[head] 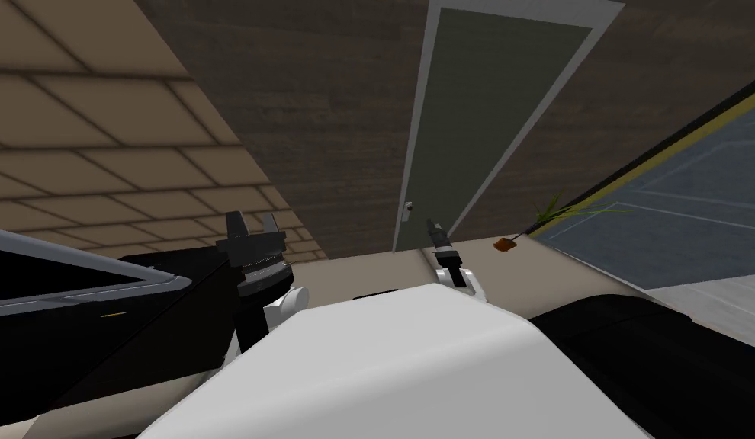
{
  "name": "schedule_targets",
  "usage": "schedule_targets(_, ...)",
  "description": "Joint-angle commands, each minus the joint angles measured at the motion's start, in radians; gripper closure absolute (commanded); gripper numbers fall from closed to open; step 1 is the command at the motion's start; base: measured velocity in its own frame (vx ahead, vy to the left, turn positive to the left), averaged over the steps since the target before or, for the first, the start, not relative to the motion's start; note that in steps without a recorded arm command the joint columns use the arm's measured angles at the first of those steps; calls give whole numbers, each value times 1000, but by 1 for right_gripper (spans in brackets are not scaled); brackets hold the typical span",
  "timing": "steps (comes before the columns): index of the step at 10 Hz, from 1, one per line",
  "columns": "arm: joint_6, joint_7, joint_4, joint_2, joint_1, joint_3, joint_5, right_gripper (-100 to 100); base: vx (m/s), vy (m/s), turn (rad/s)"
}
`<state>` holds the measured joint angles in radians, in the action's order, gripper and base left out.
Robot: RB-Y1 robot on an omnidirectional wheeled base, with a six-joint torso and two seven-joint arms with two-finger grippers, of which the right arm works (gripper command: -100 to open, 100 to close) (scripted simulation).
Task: Pull the door open
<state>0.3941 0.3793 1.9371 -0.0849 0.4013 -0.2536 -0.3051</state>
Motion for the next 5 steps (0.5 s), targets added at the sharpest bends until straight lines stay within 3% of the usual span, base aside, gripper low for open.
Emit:
schedule_targets(1,3,40,-36,4,-8,-20,-22,-100,83,-70,146)
schedule_targets(5,4,126,-112,10,-23,-67,-72,-100,74,-75,176)
